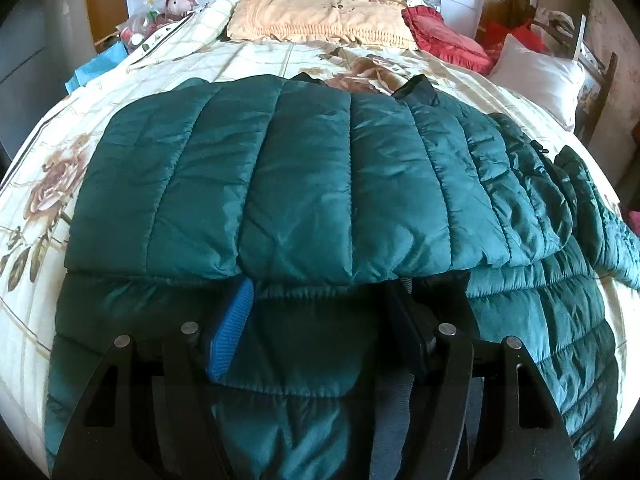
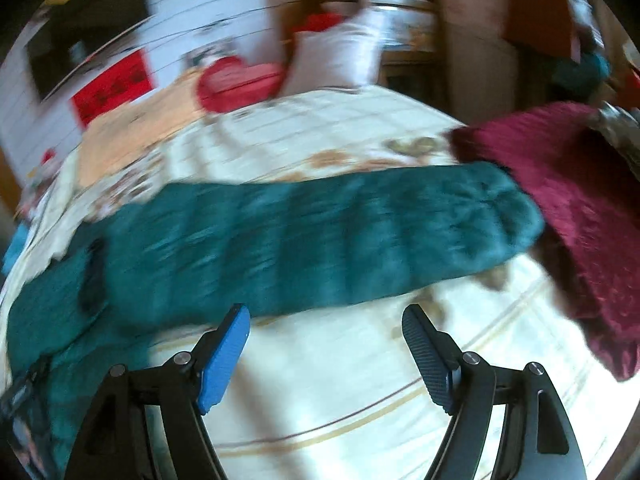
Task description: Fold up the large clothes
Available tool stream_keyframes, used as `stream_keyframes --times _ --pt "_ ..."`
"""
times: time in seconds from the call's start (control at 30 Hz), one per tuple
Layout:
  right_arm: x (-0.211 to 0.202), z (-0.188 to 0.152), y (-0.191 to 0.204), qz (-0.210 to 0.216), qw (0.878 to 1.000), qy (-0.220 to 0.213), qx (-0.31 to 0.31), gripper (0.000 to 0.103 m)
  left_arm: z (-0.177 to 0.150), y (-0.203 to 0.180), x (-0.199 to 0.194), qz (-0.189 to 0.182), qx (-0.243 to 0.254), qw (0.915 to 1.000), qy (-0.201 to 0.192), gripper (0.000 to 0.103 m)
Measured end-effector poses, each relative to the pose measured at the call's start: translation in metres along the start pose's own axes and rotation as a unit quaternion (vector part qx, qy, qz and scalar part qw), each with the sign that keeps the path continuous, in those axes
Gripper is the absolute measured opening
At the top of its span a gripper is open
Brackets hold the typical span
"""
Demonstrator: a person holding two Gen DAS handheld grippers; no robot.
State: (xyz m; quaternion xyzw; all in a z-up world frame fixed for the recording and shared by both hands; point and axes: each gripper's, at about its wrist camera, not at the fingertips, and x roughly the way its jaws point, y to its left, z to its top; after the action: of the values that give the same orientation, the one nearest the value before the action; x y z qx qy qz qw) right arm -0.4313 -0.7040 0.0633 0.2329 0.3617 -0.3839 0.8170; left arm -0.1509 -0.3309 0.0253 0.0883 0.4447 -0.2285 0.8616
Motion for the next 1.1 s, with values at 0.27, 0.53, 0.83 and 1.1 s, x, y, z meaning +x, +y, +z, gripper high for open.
stream_keyframes --times 0.27,0.53,0.83,1.1 --pt "0.036 0.031 -0.101 -0.033 0.986 0.016 0.16 0.076 -0.002 -0.003 0.001 0.006 0.006 1.0 -0.004 0.07" --pt "0.061 0.053 -0.134 -0.051 0.97 0.0 0.238 0.076 -0.002 -0.001 0.003 0.0 0.001 1.0 -0.004 0.071" --pt "0.044 0.061 -0.134 -0.02 0.974 -0.054 0.218 0.014 -0.002 -0.002 0.004 0.002 0.003 1.0 -0.005 0.072" --pt "-0.024 0.079 -0.087 0.05 0.982 -0.118 0.135 0.01 -0.003 -0.003 0.004 0.002 0.003 1.0 -0.005 0.074"
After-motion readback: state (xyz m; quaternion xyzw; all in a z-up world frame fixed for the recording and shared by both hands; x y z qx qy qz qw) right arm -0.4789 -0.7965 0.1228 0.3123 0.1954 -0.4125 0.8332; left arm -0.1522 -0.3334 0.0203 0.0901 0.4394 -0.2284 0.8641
